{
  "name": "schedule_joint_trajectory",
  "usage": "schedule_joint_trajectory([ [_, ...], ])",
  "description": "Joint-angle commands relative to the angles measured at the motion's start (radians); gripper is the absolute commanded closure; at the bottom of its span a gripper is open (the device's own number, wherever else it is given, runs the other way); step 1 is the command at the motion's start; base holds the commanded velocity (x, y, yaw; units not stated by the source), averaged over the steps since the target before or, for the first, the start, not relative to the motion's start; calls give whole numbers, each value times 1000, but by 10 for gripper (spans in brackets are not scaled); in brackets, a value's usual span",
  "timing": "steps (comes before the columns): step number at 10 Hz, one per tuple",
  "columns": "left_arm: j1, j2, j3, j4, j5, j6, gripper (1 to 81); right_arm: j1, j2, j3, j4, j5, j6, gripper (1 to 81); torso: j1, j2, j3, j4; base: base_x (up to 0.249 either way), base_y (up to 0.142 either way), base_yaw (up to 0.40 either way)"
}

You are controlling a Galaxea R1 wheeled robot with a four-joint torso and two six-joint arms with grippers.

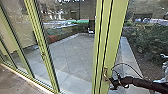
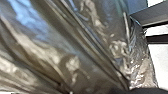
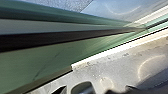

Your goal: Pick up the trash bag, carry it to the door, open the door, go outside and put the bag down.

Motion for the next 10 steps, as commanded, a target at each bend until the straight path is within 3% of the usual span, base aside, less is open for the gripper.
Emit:
schedule_joint_trajectory([
  [1, -12, -21, 3, -11, 154, -1, 811, 56, -12, -1, -67, -92, 26, 10, 0, 0, 0, 0, 0, 0, 0],
  [6, -2, -25, 3, -9, 155, 0, 811, 114, -66, 30, -67, -72, 26, 10, 2, 1, -2, 0, 0, 0, 0],
  [10, -2, -25, 3, -9, 154, 0, 811, 122, -67, 46, -67, -45, 27, 10, 0, 2, -3, 0, 83, 0, 0],
])
